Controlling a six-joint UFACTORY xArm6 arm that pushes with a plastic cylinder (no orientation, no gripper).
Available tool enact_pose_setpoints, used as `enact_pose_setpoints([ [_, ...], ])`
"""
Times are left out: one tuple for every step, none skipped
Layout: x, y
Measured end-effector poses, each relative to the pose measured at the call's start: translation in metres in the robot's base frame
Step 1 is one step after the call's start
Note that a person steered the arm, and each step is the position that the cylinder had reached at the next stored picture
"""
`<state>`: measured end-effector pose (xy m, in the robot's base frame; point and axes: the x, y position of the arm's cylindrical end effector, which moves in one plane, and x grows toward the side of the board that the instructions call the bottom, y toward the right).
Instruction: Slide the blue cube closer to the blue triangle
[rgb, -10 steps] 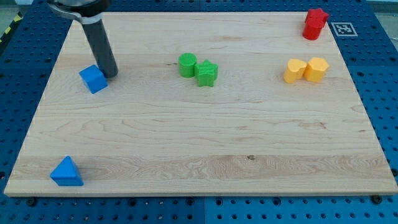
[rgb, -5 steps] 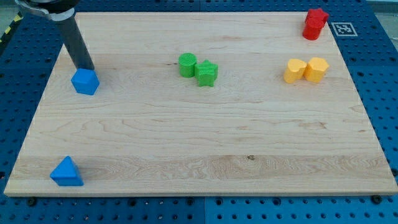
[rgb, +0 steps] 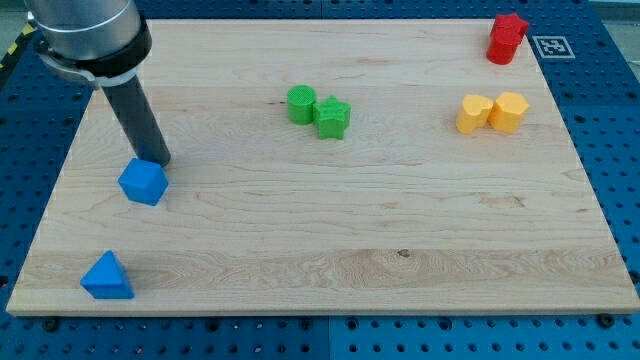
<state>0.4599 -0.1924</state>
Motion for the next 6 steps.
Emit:
enact_pose_setpoints([
  [0.01, 0.0],
  [0.022, 0.0],
  [0.031, 0.0],
  [0.041, 0.0],
  [0.05, 0.0],
  [0.061, 0.0],
])
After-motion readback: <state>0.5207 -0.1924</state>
